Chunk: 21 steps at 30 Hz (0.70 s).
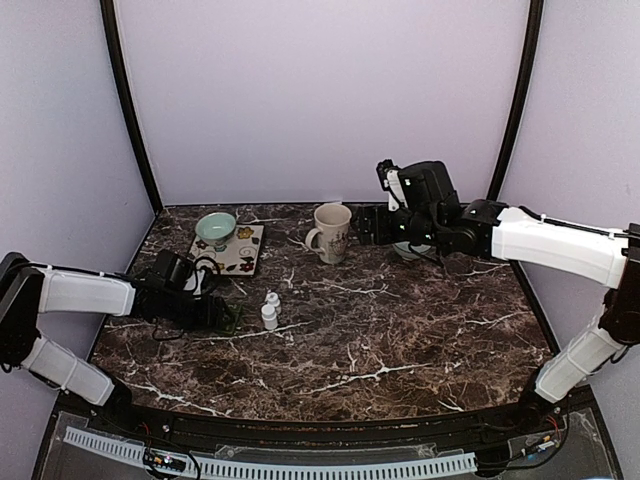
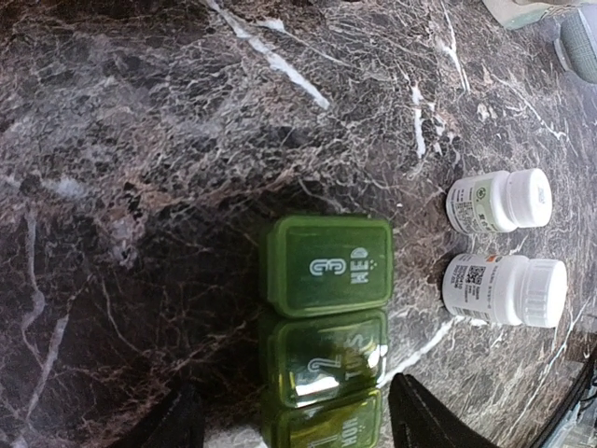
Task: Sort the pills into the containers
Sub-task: Pick up the pill container from the center of the board.
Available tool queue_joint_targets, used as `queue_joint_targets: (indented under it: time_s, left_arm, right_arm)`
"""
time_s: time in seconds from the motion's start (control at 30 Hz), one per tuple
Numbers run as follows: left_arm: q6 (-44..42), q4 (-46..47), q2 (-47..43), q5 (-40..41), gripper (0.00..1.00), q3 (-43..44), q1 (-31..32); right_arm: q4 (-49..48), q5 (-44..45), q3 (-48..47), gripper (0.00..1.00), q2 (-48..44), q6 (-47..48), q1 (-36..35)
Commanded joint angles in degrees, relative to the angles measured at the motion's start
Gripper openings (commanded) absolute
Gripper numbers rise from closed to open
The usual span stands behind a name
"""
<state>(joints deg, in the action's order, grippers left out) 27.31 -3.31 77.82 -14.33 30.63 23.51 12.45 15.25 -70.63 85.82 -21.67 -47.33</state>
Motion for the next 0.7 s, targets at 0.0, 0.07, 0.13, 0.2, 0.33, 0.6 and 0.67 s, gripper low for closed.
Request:
queue_joint_targets:
  time_s: [0.0,0.07,0.13,0.2,0.33,0.6,0.67]
  left_arm:
    - [-0.9,0.0,2.0,-0.3,0.69,2.8,0.8]
    - [-1.2,-0.5,3.1,-0.2,0.69,3.7,1.3]
    - [-1.3,-0.7,4.0,0.0,0.69,4.2,1.8]
    - [-1.3,-1.0,5.0,0.2,0.68,4.8,2.6]
    - [-1.3,-4.4,6.6,2.8,0.68,6.5,4.4]
    - [-0.7,-10.0,5.2,9.5,0.68,6.9,6.9]
    - [-0.2,-10.5,3.9,10.6,0.68,6.2,7.1]
  right_arm:
    - [-0.2,0.7,-2.5,0.87,0.8,-0.1,-0.7]
    - [0.2,0.7,-3.0,0.88,1.1,0.1,-0.7]
    - [0.4,0.7,-3.3,0.88,1.4,0.3,-0.7]
    - [0.5,0.8,-3.6,0.88,1.7,0.5,-0.8]
    - [1.0,1.0,-4.4,0.89,2.2,1.0,-0.7]
    - [1.7,0.7,-5.4,0.90,3.4,1.3,-0.8]
    - [1.8,0.6,-5.7,0.90,3.6,1.3,-0.8]
